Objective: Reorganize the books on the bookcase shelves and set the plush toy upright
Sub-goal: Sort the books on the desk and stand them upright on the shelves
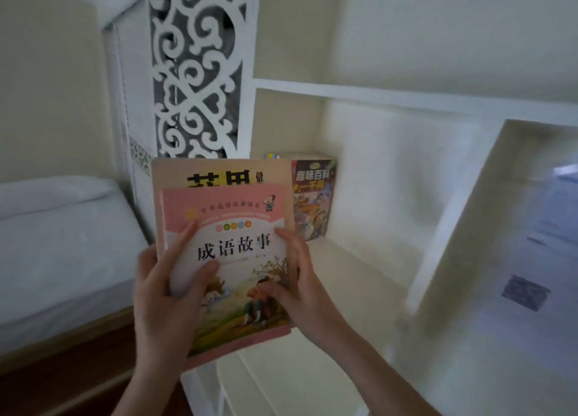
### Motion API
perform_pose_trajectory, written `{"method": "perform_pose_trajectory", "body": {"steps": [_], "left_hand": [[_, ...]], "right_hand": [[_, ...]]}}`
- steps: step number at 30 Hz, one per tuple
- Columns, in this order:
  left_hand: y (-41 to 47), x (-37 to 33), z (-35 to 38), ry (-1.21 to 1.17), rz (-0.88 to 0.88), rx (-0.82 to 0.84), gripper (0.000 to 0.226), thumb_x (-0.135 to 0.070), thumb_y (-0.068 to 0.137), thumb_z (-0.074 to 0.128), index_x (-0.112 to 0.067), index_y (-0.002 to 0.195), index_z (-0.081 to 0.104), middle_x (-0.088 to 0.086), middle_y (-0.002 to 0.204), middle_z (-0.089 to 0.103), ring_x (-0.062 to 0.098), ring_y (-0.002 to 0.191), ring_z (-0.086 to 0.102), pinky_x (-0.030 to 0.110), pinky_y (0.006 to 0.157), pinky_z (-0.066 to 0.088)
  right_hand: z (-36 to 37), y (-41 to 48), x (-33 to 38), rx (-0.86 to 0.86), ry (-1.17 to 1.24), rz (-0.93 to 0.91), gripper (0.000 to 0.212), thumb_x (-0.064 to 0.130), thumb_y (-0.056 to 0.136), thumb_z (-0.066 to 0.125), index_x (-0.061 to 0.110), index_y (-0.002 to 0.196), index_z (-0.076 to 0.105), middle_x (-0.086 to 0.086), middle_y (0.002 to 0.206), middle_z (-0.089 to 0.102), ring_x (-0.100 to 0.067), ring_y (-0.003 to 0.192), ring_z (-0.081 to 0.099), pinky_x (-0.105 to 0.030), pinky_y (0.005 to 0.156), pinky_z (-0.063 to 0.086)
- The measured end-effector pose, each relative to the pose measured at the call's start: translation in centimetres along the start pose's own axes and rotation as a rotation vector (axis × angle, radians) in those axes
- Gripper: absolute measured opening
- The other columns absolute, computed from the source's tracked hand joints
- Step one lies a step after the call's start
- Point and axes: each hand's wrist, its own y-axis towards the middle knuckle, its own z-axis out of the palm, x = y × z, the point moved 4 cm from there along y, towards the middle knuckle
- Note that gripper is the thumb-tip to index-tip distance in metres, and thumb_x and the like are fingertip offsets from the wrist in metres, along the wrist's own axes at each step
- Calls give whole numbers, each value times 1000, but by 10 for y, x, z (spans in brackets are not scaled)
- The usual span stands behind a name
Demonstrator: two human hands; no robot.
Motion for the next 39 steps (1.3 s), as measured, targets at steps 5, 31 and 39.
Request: {"method": "perform_pose_trajectory", "body": {"steps": [5,31,39], "left_hand": [[61,44,20,75,86,-147,74,-8,77,73,-69,111,48,-7,112,39,6,105,46,22,85,50],[87,118,83,186,211,-241,68,12,66,76,-20,122,54,24,121,42,29,109,46,39,88,45],[83,103,114,180,281,-234,66,9,68,75,-31,117,58,19,120,42,23,109,47,38,90,43]], "right_hand": [[1,112,-23,74,-151,8,58,2,90,58,39,112,19,-2,135,48,-19,126,50,-48,99,48],[-48,198,-72,644,-2342,-438,49,17,96,45,11,143,34,-9,151,32,-28,141,24,-41,117,5],[-72,170,-63,313,-2128,-643,39,19,40,89,27,75,75,7,89,73,-16,100,67,-31,105,39]]}}
